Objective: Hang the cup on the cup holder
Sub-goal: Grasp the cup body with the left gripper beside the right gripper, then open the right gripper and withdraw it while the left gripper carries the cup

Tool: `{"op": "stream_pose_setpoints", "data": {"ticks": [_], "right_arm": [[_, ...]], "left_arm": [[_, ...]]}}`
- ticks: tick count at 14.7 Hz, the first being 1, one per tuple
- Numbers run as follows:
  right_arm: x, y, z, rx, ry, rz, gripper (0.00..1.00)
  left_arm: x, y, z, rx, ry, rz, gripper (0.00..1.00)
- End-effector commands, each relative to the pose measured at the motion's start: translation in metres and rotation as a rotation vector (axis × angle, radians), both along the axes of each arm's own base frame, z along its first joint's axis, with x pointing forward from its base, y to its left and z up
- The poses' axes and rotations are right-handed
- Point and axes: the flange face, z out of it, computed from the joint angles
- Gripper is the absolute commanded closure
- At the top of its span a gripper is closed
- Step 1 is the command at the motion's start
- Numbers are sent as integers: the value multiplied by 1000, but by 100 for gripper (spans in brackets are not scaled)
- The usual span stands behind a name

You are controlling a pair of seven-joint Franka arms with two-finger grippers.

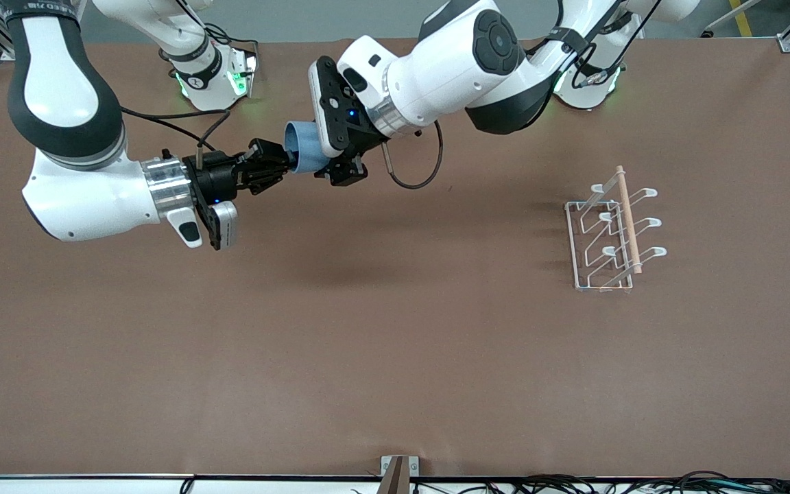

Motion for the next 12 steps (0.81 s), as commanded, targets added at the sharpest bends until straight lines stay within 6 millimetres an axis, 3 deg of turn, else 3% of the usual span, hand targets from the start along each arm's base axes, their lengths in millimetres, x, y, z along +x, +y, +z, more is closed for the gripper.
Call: {"op": "stream_pose_setpoints", "data": {"ticks": [1,5,8,12], "right_arm": [[-7,4,15,21,28,7,3],[-2,-9,14,0,32,-15,0],[8,-60,0,-189,-22,-35,0],[23,-139,-4,-476,-150,-126,0]], "left_arm": [[6,0,-9,42,-16,-9,55],[7,13,-14,147,-20,-64,56],[26,48,-23,280,-4,-88,56],[38,86,-38,482,10,-127,56]]}}
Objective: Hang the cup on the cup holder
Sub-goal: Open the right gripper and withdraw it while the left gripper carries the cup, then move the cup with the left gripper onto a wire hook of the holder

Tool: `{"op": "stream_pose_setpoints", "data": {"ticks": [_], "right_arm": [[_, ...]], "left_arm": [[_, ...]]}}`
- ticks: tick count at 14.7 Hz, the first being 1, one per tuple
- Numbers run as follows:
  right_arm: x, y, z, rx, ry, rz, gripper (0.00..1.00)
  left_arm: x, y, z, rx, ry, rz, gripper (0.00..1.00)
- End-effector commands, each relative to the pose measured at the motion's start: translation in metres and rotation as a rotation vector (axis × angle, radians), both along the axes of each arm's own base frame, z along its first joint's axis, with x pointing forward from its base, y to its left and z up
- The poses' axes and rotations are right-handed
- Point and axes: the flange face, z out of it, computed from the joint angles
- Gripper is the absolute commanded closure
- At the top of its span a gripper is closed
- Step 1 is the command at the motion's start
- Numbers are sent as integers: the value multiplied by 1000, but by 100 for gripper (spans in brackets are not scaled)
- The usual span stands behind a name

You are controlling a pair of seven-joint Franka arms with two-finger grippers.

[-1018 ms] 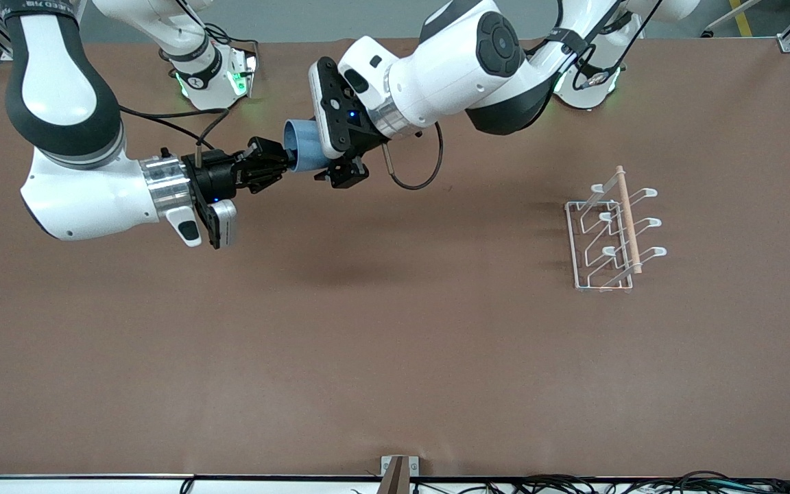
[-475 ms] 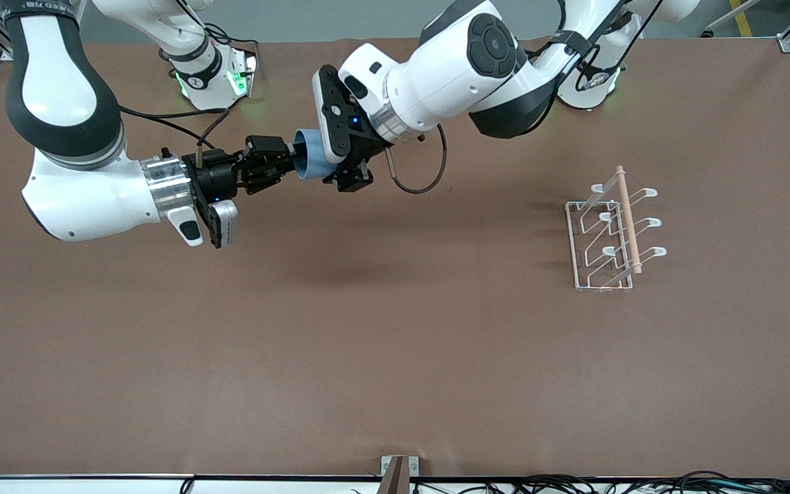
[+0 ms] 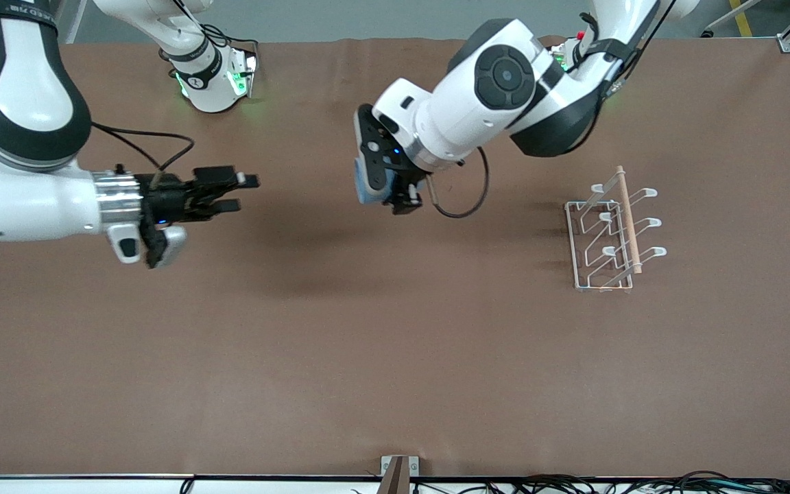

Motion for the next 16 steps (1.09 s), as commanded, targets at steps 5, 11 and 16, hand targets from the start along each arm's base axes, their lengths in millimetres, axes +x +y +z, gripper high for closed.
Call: {"op": "stream_pose_setpoints", "data": {"ticks": [5,11,16], "right_arm": [[9,-92,21,-367,-72,-151,0],[19,-71,141,-709,-243,-214,0],[11,-91,193,-729,-313,-256,0]], "left_arm": [[15,70,-4,371,-25,-41,55],[22,122,-11,796,-92,-80,55],[33,157,-31,1101,-135,-116,55]]}}
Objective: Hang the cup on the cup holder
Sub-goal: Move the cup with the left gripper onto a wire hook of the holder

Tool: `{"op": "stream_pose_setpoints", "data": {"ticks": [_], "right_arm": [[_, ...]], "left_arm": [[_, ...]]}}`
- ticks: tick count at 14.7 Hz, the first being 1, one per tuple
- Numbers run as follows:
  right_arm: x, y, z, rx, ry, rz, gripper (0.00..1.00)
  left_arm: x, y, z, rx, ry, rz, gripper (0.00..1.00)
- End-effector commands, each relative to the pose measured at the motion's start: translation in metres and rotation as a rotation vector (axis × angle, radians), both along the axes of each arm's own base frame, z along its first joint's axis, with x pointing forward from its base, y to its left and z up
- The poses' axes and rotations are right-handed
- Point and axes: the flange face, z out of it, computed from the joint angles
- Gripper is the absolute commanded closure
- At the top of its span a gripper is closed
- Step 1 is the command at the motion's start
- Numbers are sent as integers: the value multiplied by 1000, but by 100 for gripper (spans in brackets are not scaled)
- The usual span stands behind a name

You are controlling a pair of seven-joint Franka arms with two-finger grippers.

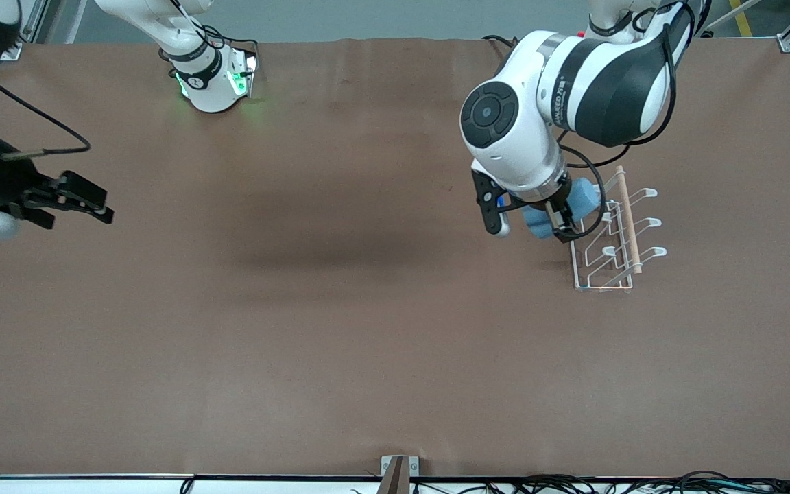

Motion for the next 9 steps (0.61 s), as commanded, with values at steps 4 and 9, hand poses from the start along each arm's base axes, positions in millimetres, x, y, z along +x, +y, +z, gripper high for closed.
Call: {"op": "stream_pose_setpoints", "data": {"ticks": [4,9], "right_arm": [[-32,-21,48,-69,3,-50,0],[-43,-34,45,-62,27,-72,0]], "left_arm": [[-3,32,-64,393,-14,-93,54],[-3,66,-111,581,5,-147,54]]}}
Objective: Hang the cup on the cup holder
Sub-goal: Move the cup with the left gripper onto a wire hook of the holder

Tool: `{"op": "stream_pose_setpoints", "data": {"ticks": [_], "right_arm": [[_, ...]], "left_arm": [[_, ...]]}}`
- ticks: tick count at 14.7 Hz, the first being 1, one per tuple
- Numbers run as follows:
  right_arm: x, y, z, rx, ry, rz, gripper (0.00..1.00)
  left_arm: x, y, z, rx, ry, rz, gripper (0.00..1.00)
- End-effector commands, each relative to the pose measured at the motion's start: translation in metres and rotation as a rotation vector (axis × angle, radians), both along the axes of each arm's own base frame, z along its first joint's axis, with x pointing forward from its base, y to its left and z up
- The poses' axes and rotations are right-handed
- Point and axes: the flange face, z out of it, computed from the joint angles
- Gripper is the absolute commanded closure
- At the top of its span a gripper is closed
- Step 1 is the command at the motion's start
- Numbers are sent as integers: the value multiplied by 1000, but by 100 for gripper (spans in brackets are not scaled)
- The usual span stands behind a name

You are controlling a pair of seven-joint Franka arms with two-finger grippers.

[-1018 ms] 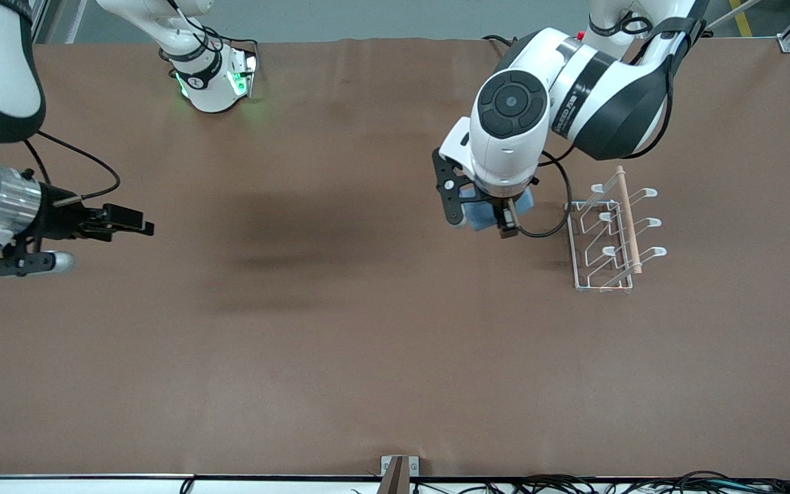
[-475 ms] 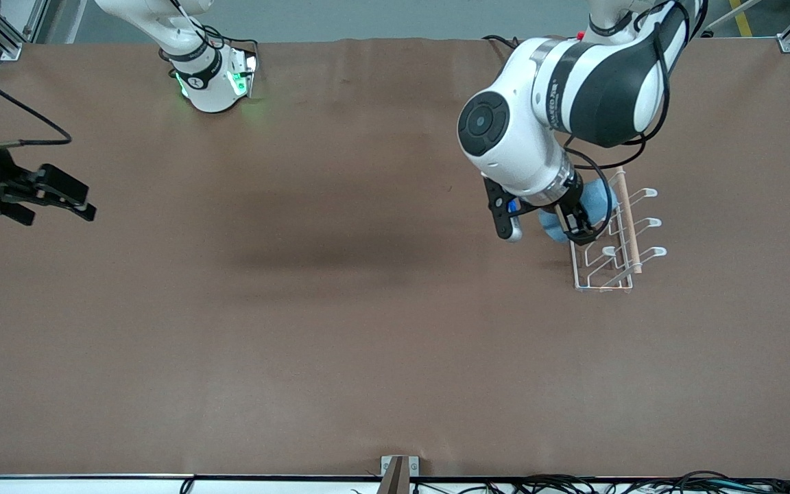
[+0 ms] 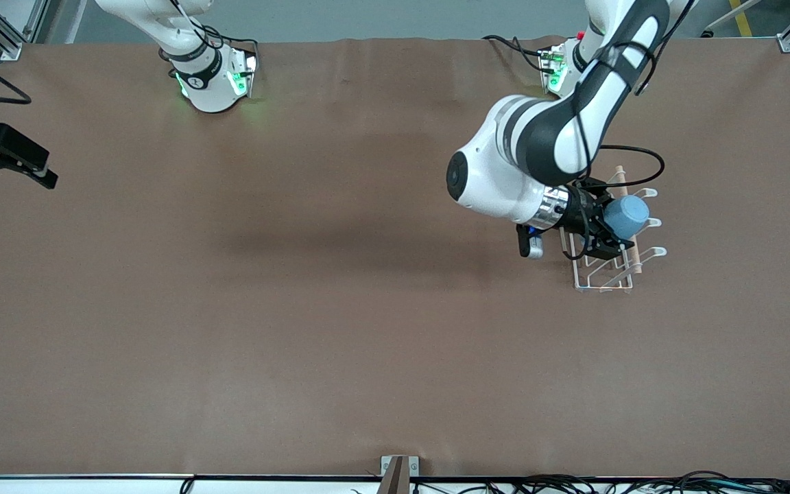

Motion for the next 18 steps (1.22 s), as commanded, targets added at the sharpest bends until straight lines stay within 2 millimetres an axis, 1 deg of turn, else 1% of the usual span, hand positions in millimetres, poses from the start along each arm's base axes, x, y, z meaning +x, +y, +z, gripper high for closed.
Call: {"op": "stream_pose_setpoints", "data": {"ticks": [1,2,3,4,7,8,10,11,14,16,18], "right_arm": [[-14,-7,-2,-11,13,-24,0],[-16,-9,-5,-12,22,-27,0],[-20,-17,-2,-13,19,-42,0],[-22,-25,-2,-14,28,-55,0],[-30,-32,0,-15,62,-62,0],[-37,-33,7,-14,51,-65,0],[-35,-31,4,-16,51,-61,0],[-34,-32,-3,-20,62,-61,0],[-41,-36,-16,-21,56,-65,0],[-47,-37,-19,-23,39,-66,0],[-47,-39,-24,-24,45,-71,0]], "left_arm": [[5,22,-10,68,0,-3,54],[6,23,-19,77,9,-5,54],[7,21,-31,84,27,-10,54],[7,22,-36,89,34,-10,55],[4,24,-60,107,77,-11,55],[1,25,-68,114,88,-12,55],[2,31,-80,119,104,-6,55],[5,38,-85,118,97,9,55],[1,36,-112,125,42,35,54],[3,38,-119,112,43,33,54],[1,37,-125,100,56,14,53]]}}
